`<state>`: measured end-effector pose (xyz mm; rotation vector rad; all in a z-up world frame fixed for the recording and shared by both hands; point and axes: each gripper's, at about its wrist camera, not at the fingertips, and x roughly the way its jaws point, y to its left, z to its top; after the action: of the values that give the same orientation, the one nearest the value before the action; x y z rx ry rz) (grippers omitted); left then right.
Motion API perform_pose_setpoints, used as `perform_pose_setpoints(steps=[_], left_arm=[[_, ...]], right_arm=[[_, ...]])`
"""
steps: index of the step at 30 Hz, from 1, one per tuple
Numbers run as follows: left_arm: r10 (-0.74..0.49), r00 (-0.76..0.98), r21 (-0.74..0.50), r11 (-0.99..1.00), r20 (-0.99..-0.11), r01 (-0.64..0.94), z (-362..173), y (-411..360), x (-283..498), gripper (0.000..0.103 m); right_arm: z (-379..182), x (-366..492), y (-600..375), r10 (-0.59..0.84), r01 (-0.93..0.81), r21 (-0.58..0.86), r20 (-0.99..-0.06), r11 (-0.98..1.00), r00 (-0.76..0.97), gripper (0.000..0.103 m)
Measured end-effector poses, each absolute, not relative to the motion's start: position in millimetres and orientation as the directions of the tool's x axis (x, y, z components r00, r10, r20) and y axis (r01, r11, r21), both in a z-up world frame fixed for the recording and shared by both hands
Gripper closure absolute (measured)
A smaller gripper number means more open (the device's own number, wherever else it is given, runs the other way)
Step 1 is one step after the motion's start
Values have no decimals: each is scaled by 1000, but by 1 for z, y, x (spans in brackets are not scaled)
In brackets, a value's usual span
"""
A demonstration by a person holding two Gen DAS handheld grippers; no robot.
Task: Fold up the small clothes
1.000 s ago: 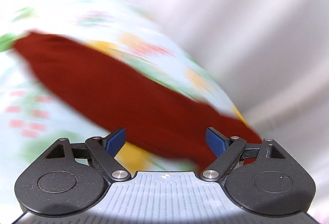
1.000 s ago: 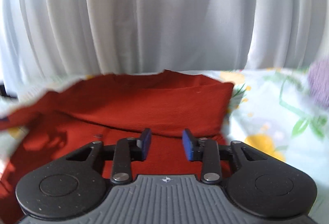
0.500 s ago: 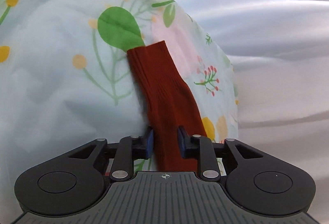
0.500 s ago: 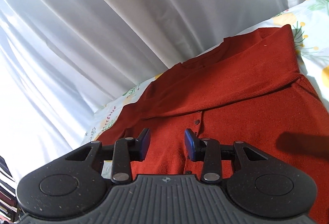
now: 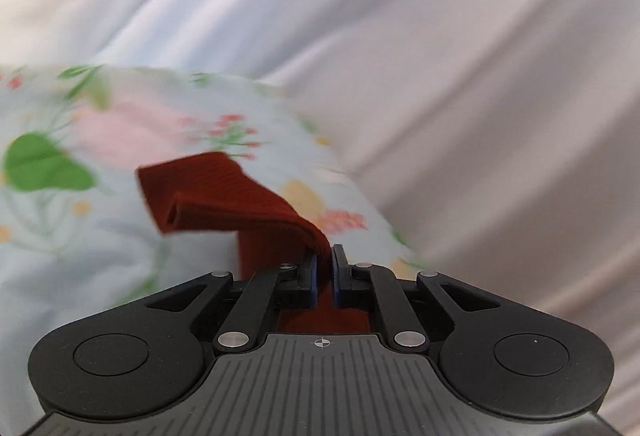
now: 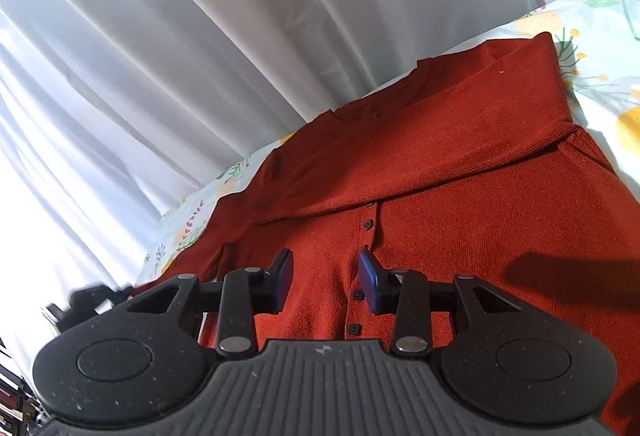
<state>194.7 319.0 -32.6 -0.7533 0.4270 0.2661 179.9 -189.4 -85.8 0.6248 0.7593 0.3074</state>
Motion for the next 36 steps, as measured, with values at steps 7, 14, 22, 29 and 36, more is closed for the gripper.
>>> perform_pose_setpoints(steps=[7, 14, 22, 29, 36], left_arm=[[-347, 823, -464, 878, -450, 116, -9, 117, 249, 67], [-351, 709, -535, 844, -611, -43, -73, 79, 238, 20], [-262, 711, -548, 811, -653, -205, -92, 122, 226, 18], [-263, 723, -559, 804, -639, -202, -96, 126, 220, 10], [-277, 713, -572, 794, -644, -207, -96, 127, 223, 7]], right_arm=[[-88, 187, -184, 468, -41, 625, -537, 779, 702, 67], [-97, 213, -188, 493, -20, 644, -565, 764, 662, 66], [-114, 289, -181, 558, -1, 714, -546, 700, 625, 66], [-144, 339, -178, 546, 130, 728, -607, 673, 578, 66], [-158, 356, -159, 578, 131, 746, -602, 652, 551, 93]])
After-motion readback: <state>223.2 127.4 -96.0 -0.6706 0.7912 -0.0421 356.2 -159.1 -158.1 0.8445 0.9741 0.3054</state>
